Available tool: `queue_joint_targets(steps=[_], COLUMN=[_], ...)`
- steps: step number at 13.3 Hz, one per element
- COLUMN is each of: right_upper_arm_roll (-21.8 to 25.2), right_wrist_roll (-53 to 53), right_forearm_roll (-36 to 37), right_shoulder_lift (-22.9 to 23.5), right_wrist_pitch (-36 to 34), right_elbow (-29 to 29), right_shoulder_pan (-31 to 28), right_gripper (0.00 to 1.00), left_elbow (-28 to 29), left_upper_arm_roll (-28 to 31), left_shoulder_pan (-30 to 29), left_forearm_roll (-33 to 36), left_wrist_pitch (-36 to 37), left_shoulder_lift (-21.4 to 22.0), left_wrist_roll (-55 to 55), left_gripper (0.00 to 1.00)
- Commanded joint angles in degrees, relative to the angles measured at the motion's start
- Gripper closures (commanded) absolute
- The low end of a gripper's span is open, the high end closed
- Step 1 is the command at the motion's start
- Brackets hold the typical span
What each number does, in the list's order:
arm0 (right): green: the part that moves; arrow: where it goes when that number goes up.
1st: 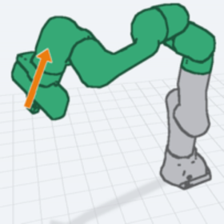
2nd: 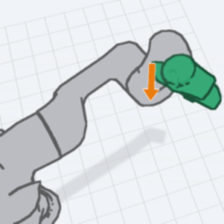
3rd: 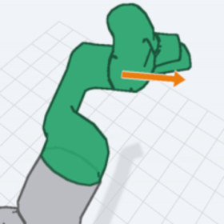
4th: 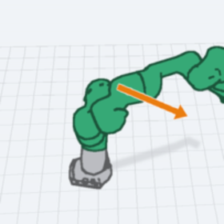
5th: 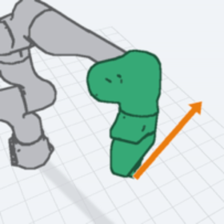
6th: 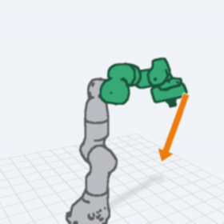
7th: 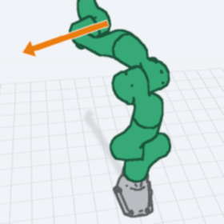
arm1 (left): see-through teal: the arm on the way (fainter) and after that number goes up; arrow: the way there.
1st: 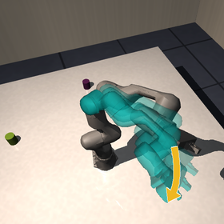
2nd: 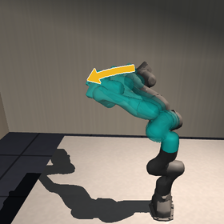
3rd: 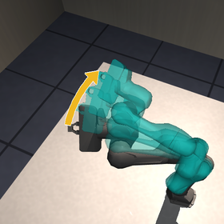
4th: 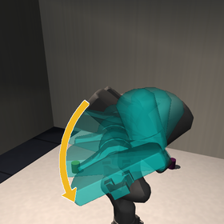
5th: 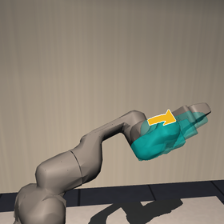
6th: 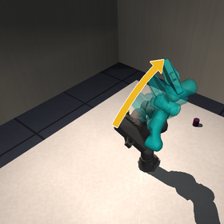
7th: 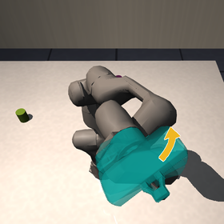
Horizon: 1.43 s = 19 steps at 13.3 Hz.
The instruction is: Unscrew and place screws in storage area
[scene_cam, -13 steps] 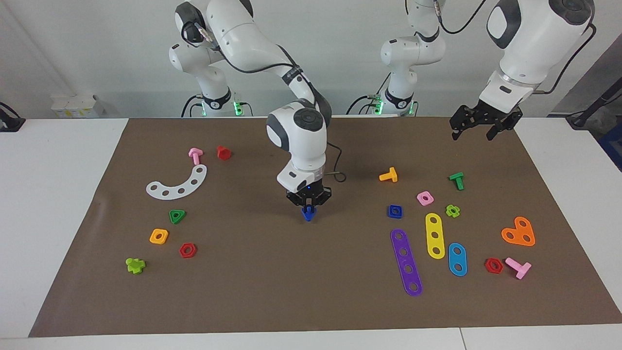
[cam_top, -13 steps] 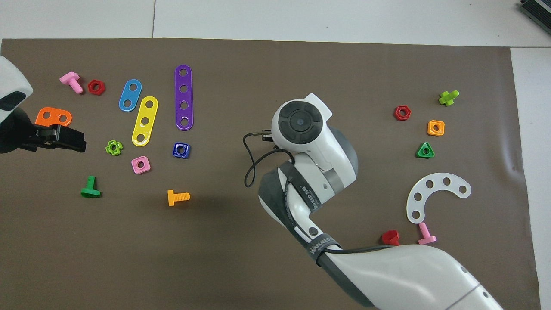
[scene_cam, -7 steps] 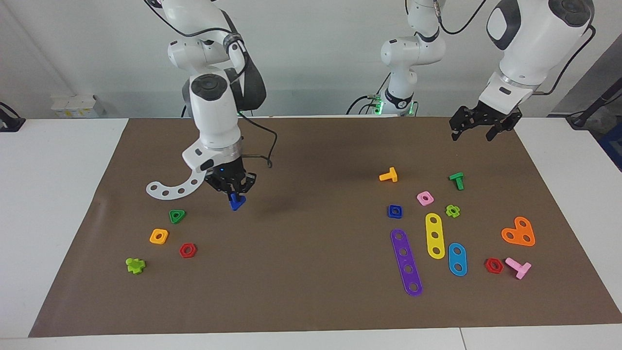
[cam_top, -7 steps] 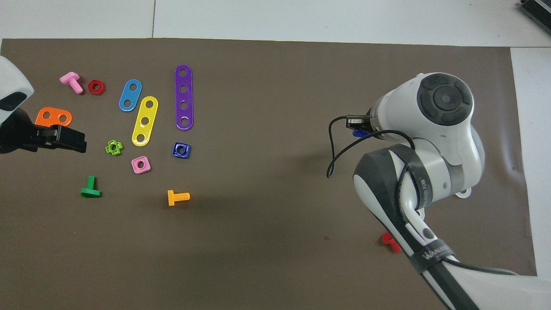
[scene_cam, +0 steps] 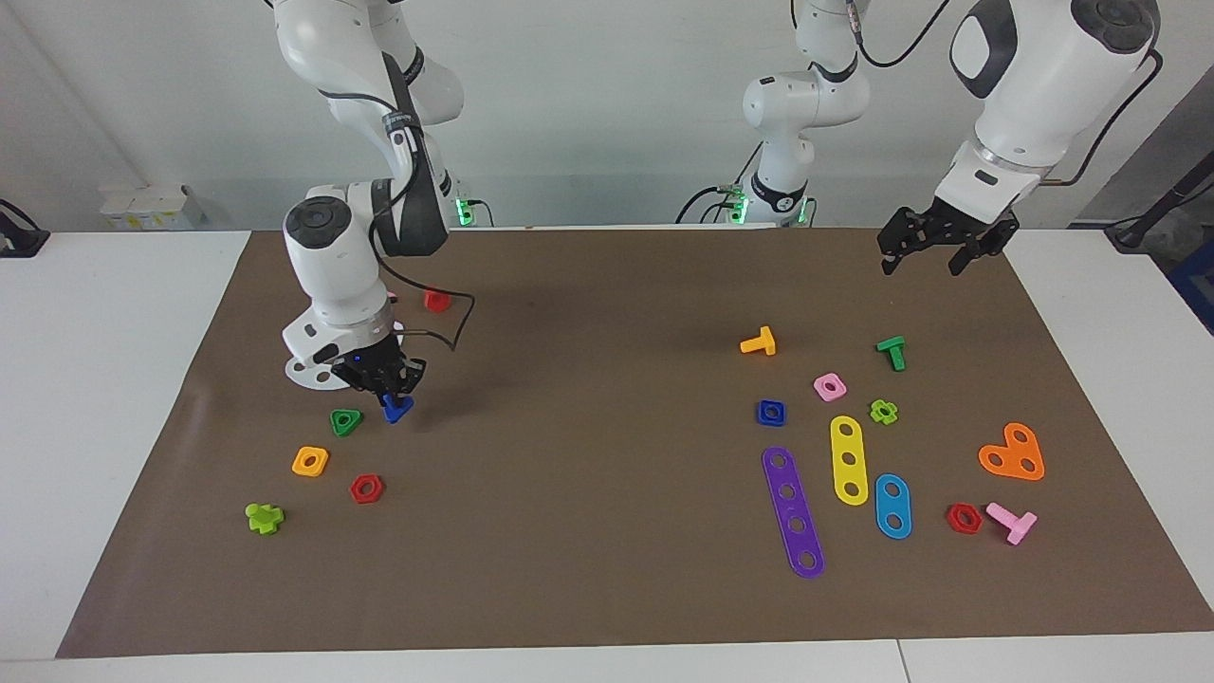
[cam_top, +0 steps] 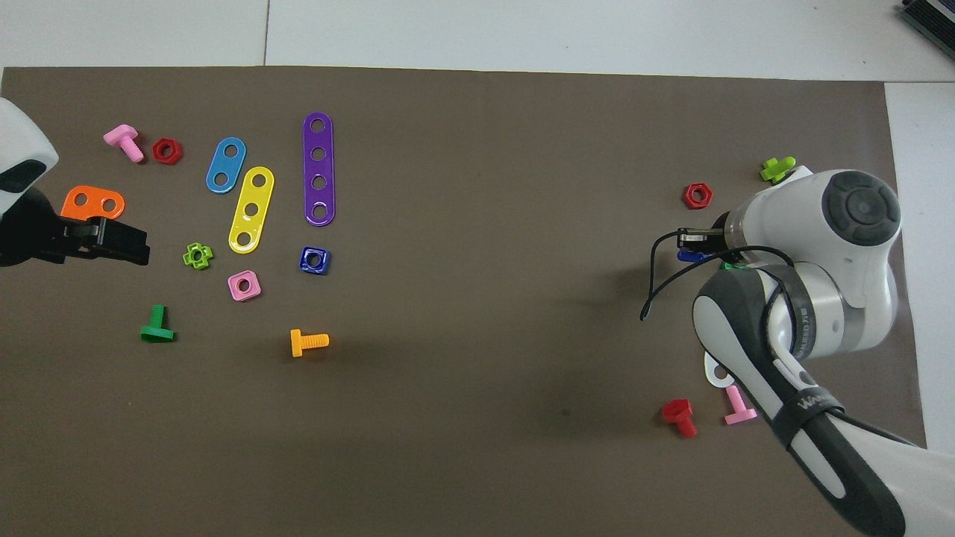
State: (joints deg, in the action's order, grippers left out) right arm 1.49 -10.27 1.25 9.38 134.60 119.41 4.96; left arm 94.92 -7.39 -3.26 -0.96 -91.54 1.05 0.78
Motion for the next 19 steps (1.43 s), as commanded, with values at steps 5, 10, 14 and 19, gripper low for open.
queue_joint_targets(steps=[5, 10, 14, 19], right_upper_arm_roll=[-1.0, -0.7, -0.1, 0.5], right_wrist_roll=[3.7, 3.5, 3.1, 3.1], right_forearm_roll=[-3.4, -3.2, -2.3, 0.4], right_shoulder_lift=[0.2, 1.1, -5.4, -11.7], right_wrist_pitch=[10.7, 11.2, -9.2, -33.8], right_elbow=[7.3, 6.9, -5.5, -18.9], right_shoulder_pan=[-2.3, -1.9, -3.4, -4.7], right_gripper=[1.0, 0.0, 0.0, 0.0], left_elbow=[1.7, 1.7, 1.7, 1.7], left_upper_arm_roll=[0.2, 0.3, 0.2, 0.2], left_shoulder_pan=[-0.3, -0.3, -0.3, -0.3], left_forearm_roll=[-0.9, -0.9, -0.9, -0.9], left_wrist_pitch=[-1.0, -0.7, -0.7, -0.7], left_shoulder_lift=[1.1, 1.1, 1.1, 1.1], left_wrist_roll=[0.1, 0.0, 0.0, 0.0], left_gripper=[0.0, 0.0, 0.0, 0.0])
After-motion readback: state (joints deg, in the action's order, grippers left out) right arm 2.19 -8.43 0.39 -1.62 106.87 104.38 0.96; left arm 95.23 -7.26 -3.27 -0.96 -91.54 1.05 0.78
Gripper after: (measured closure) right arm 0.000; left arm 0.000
